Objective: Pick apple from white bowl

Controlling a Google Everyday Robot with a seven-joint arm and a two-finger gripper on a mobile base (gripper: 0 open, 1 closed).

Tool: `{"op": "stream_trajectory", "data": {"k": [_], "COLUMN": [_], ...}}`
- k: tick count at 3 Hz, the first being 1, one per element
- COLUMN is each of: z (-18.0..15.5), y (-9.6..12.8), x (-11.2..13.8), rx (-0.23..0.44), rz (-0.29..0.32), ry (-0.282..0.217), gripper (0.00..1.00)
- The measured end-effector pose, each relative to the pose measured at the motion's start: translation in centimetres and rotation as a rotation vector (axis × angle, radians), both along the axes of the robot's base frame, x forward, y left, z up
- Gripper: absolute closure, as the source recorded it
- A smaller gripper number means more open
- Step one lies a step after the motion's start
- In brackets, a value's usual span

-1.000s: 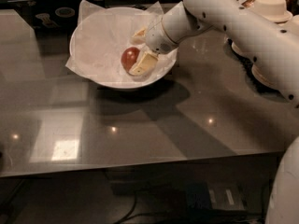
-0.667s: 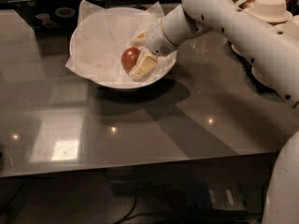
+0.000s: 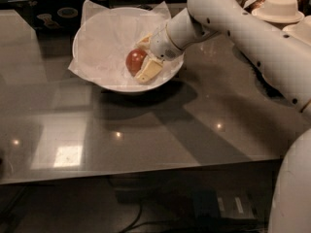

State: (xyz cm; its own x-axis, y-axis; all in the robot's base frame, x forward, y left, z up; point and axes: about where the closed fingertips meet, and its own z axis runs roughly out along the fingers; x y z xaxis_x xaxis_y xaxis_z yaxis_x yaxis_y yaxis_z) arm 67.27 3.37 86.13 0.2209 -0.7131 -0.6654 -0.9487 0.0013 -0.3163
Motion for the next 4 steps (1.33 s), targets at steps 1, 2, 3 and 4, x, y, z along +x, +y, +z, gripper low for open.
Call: {"op": "stream_trajectory", "data": {"k": [1, 2, 3, 4], "z": [-0.59, -0.79, -0.8, -0.79], "y": [0.41, 0.53, 0.53, 0.53], "x": [0.25, 0.35, 0.34, 0.34], "rx": [0.003, 0.007, 0.007, 0.007], "rz": [0.004, 0.002, 0.002, 0.002], "ry": [0.014, 0.019, 0.019, 0.019], "gripper": [0.38, 0.51, 0.75, 0.98]}}
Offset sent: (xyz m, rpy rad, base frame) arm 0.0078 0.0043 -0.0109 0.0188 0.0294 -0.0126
